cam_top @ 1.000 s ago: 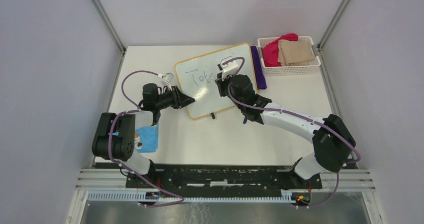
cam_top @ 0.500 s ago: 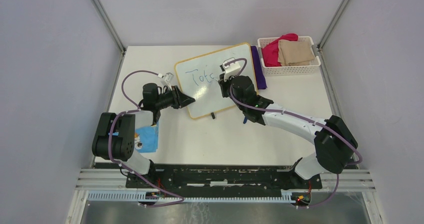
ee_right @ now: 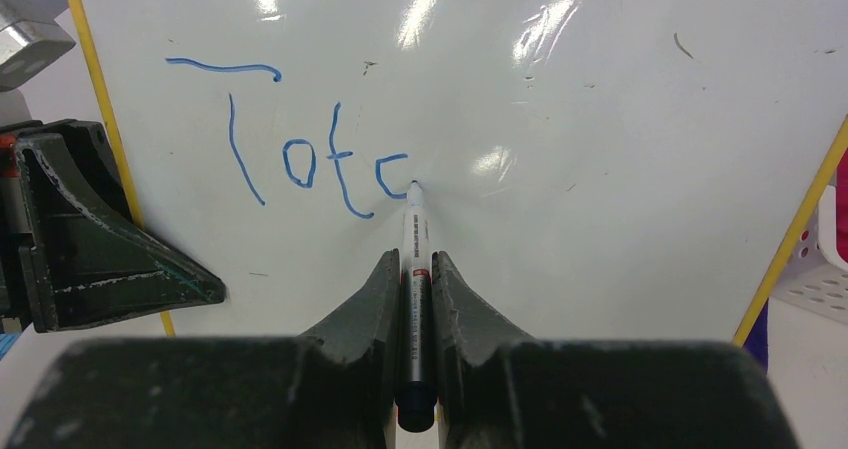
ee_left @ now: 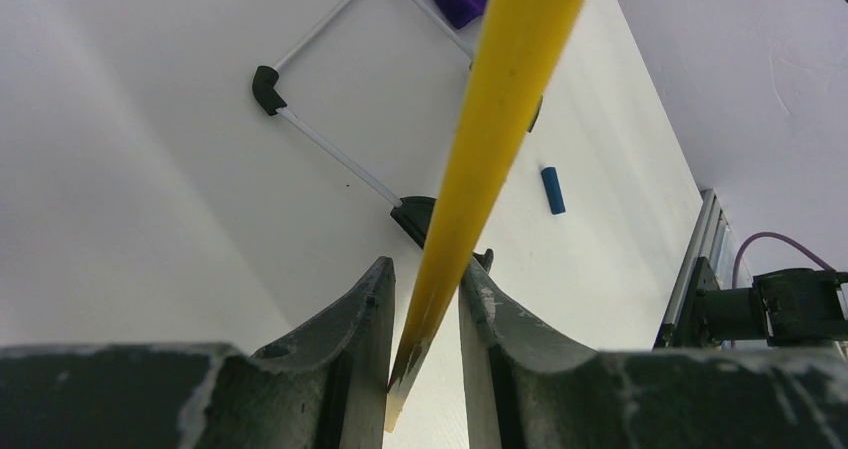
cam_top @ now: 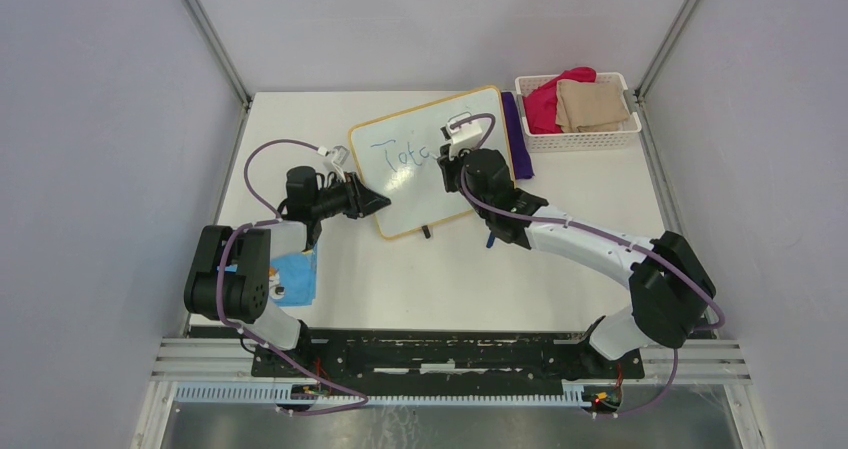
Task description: Write a sentence on the whiteboard
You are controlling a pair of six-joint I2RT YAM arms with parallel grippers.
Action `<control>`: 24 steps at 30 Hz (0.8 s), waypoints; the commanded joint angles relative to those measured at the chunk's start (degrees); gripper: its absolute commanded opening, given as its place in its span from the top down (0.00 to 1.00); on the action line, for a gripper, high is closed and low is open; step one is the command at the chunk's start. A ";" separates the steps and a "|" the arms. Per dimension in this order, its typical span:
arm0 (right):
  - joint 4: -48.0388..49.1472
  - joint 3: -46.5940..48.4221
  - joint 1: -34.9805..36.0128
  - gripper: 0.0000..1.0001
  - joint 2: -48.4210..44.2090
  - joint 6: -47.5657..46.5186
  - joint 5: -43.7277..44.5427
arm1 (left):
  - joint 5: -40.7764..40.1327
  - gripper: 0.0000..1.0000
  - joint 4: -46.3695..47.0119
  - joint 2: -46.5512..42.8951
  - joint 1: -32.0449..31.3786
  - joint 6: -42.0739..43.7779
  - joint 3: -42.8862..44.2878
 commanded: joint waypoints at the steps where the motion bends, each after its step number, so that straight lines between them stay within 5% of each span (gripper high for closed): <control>1: 1.48 3.18 -0.53 1.00 -0.51 -0.59 1.34 | -0.98 0.65 -0.34 -1.13 -0.30 3.13 1.37; 24: 1.31 1.94 -0.55 1.00 0.37 -0.05 0.12 | -1.17 0.65 -0.86 -1.21 -0.37 3.47 1.55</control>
